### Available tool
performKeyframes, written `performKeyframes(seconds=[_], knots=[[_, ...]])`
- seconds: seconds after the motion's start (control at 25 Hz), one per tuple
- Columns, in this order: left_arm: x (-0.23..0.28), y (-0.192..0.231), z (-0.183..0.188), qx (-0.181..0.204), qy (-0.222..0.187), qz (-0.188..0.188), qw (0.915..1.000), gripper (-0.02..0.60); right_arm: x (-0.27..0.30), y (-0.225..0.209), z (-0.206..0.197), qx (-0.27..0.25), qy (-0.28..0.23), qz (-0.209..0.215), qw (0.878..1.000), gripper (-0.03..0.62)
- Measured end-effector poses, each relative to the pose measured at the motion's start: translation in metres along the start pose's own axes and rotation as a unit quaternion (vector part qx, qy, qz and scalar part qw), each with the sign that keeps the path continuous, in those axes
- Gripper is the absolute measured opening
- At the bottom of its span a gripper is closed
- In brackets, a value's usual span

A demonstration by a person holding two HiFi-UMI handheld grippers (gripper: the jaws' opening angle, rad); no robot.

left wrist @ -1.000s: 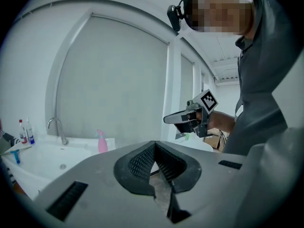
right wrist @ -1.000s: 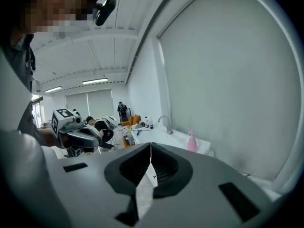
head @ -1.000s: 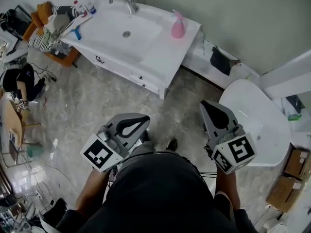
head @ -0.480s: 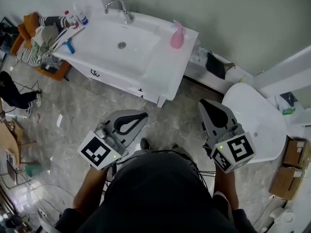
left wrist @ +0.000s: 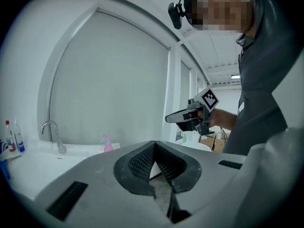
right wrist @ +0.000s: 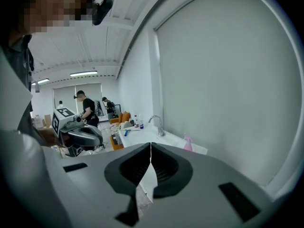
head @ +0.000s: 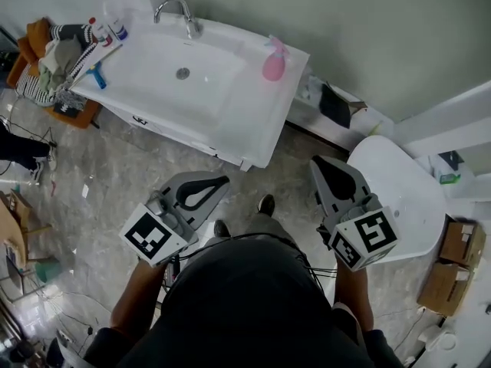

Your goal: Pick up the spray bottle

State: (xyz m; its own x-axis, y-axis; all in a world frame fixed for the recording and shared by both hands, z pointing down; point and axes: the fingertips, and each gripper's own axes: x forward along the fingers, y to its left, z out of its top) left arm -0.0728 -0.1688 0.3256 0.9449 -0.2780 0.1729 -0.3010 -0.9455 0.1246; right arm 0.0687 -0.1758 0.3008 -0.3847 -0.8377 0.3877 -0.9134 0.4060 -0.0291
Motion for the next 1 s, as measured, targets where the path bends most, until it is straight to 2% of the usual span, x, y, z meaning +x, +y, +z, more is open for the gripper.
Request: performKeyframes(seconds=[0.56,0.76,1.0], knots=[[0.105,0.029,0.029,-0.005,0.016,0.068,0.9975,0.003,0.046,-0.110,0.015,-0.014,-0.003,0.081,0.997,0.011],[0.126,0.035,0.030,-0.006,0.020,0.086,0.9961,0.003,0.059,-0.132,0.011,-0.015,-0.001,0.103,0.995,0.011],[0.122,0.056,0.029,-0.025,0.028,0.092,0.9951,0.003,0.085,-0.139,0.011,-0.004,0.016,0.101,0.995,0.011]])
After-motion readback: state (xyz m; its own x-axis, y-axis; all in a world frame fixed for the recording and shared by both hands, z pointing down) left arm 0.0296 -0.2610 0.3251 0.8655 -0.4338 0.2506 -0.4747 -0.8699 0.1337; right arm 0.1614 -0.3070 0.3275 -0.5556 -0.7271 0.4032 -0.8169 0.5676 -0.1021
